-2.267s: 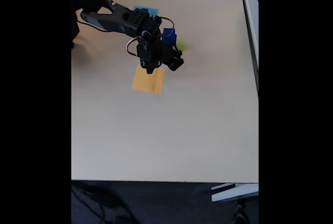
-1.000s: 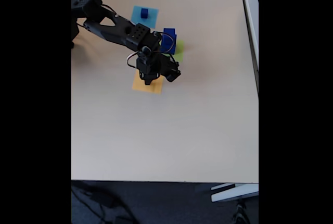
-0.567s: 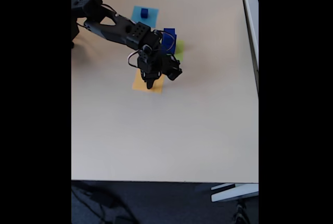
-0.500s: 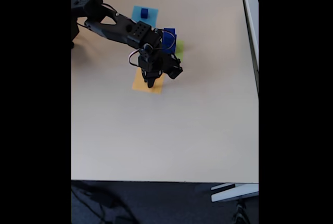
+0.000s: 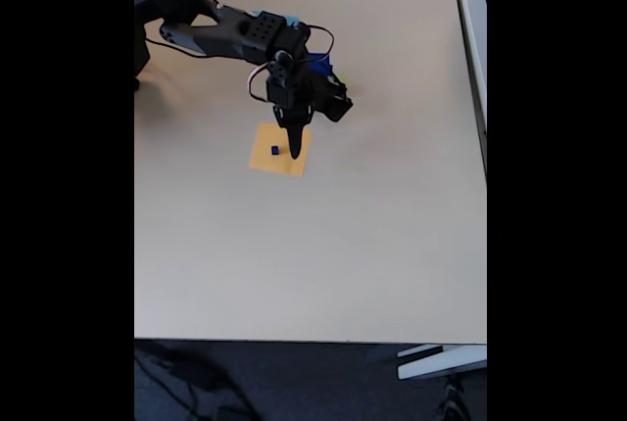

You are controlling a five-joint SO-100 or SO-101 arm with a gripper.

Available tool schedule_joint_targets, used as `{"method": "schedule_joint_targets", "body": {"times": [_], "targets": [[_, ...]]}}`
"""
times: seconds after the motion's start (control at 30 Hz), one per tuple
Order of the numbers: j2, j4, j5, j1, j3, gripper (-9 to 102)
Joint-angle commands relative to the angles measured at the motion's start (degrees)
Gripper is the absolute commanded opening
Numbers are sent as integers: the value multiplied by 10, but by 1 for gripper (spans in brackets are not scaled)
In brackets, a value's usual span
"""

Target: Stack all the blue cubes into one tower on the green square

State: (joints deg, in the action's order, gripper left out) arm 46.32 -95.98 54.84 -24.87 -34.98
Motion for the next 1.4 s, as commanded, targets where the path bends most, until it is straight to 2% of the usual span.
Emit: {"method": "schedule_joint_targets", "body": {"times": [0.0, 0.2, 0.37, 0.47, 0.6, 0.8, 1.0, 1.2, 1.37], "targets": [[66, -13, 10, 4, 22, 37], [134, -45, 11, 11, 17, 40], [272, -47, 33, 43, -47, 40], [355, -47, 94, 93, -98, 40], [425, -45, 226, 192, -146, 39], [432, -42, 410, 318, -178, 37], [368, -31, 541, 406, -156, 37], [301, -1, 611, 456, -142, 35], [252, 39, 601, 468, -146, 36]]}}
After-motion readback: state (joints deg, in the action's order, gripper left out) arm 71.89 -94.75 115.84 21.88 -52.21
